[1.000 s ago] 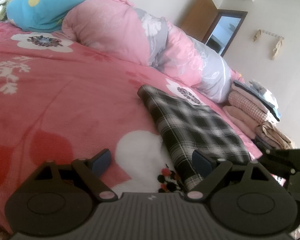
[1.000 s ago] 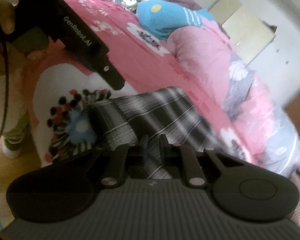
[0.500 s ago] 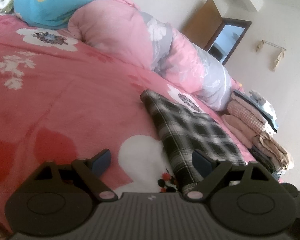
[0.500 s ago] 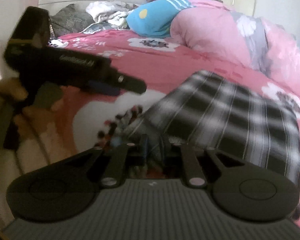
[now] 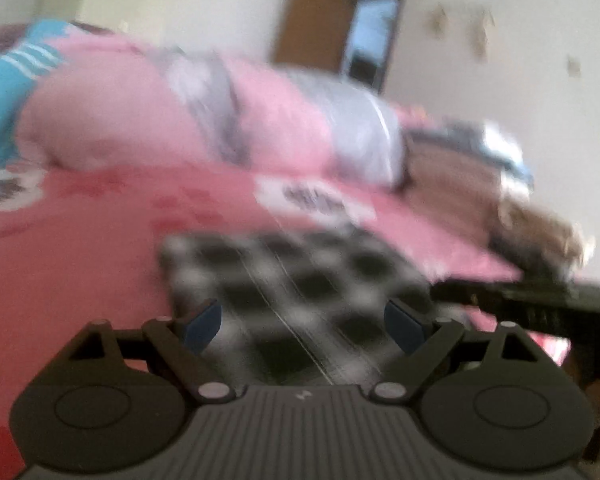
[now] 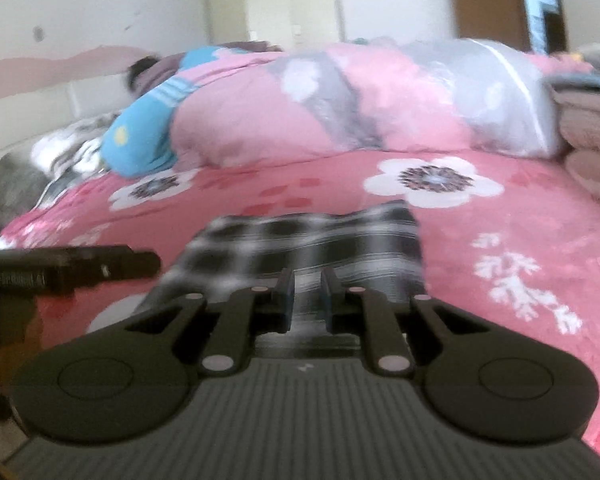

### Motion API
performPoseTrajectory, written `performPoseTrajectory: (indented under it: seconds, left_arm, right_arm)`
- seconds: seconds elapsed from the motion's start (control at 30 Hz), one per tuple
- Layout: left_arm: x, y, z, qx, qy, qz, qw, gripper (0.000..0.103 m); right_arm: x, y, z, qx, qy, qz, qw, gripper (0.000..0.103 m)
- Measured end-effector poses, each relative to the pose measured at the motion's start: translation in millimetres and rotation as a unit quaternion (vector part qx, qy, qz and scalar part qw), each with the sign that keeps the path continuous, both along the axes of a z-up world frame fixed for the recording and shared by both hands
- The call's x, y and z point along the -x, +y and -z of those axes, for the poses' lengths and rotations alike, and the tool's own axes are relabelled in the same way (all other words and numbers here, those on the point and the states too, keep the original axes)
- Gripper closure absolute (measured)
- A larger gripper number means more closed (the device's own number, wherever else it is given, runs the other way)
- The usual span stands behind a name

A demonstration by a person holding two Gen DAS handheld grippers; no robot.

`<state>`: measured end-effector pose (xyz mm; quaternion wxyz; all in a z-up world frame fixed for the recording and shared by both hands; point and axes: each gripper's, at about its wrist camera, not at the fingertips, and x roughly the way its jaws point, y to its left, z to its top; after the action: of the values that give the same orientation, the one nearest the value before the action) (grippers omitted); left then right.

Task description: Fold clothes

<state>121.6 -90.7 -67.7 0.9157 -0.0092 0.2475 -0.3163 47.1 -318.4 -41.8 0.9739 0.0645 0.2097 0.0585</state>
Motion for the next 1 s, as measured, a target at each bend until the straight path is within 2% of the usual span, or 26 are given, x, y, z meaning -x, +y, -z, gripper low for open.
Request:
performPoseTrajectory:
  seconds: [0.07, 0.1, 0.17, 0.3, 0.43, 0.63, 0.87, 1.0]
  left_arm:
    - [-2.6, -17.1, 16.0, -0.035, 0.004, 0.009, 0.9993, 0.012]
    - [-3.6, -25.1, 23.2, -0.051, 0.005, 0.014, 0.9986, 0.01]
    - [1.3, -30.0, 20.8, -0.066, -0.005, 0.016, 0.9977, 0.007]
    - [-5.6, -25.4, 17.1, -0.043, 0.027, 0.02, 0.9985, 0.001]
    - [-8.6, -29.3, 12.1, -0.048, 0.053, 0.01, 0.9974, 0.0]
    - [-11.4, -42.8, 6.6, -0.101, 0.068, -0.012, 0.9925, 0.0]
    - [-17.3, -45.3, 2.3, -0.109, 0.093, -0.024, 0.9894, 0.0]
    - [-13.0, -50.0, 0.8, -0.122, 0.082, -0.038, 0.9884, 0.0]
  right_arm:
    - [-9.6, -7.4, 14.8, 0.004, 0.017, 0.008, 1.0, 0.09]
    - [-16.9, -12.0, 26.8, 0.001, 0.044, 0.009, 0.999, 0.09]
    - [-18.6, -26.6, 42.3, -0.053, 0.039, 0.003, 0.998, 0.09]
    - [-24.3, -47.0, 49.3, -0.118, 0.04, -0.004, 0.992, 0.09]
    - [-29.3, -44.5, 50.6, -0.107, 0.035, -0.008, 0.994, 0.09]
    - [-24.4, -46.9, 47.7, -0.129, 0.034, -0.009, 0.991, 0.09]
    - [-20.7, -49.4, 49.5, -0.144, 0.031, -0.01, 0.989, 0.09]
    - [-20.2, -50.5, 50.1, -0.149, 0.029, -0.01, 0.988, 0.089]
